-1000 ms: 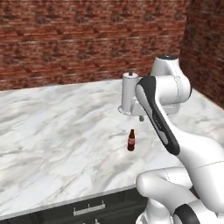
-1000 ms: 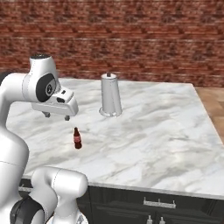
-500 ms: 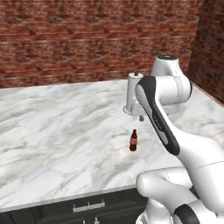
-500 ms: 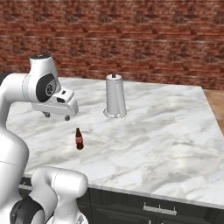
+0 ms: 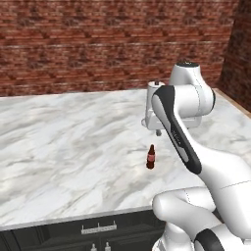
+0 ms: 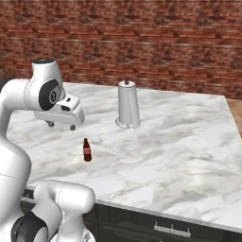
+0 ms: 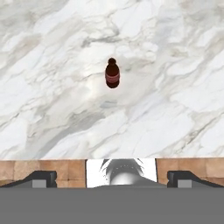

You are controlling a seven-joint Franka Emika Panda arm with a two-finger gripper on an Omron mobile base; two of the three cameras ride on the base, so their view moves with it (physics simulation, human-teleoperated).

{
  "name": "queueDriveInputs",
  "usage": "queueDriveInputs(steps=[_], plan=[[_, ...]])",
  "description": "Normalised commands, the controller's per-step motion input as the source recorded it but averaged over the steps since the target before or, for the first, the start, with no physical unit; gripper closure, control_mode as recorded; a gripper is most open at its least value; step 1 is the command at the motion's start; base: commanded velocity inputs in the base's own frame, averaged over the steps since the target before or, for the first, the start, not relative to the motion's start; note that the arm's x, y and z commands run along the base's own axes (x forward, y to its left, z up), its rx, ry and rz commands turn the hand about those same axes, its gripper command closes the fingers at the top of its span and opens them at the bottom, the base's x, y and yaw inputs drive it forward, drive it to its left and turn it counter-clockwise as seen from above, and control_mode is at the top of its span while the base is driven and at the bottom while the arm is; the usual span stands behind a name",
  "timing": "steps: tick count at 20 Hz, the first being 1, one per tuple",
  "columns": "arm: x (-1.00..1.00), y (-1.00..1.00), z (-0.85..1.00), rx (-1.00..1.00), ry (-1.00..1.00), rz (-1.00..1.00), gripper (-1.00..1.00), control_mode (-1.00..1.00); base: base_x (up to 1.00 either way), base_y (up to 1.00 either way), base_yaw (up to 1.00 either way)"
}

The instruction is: Place the large bottle from the dining counter next to the other large bottle outside the sink, and place the small bottle from the dining counter next to the other small bottle inside the sink.

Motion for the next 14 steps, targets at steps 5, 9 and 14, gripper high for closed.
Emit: queueDriveInputs(steps=[5, 9, 14], plan=[[0.0, 0.0, 0.0, 0.0, 0.0, 0.0, -1.0, 1.0, 0.31, -0.4, 0.03], [0.0, 0.0, 0.0, 0.0, 0.0, 0.0, -1.0, 1.0, 0.39, -0.42, 0.03], [0.0, 0.0, 0.0, 0.0, 0.0, 0.0, -1.0, 1.0, 0.23, -0.41, 0.03]])
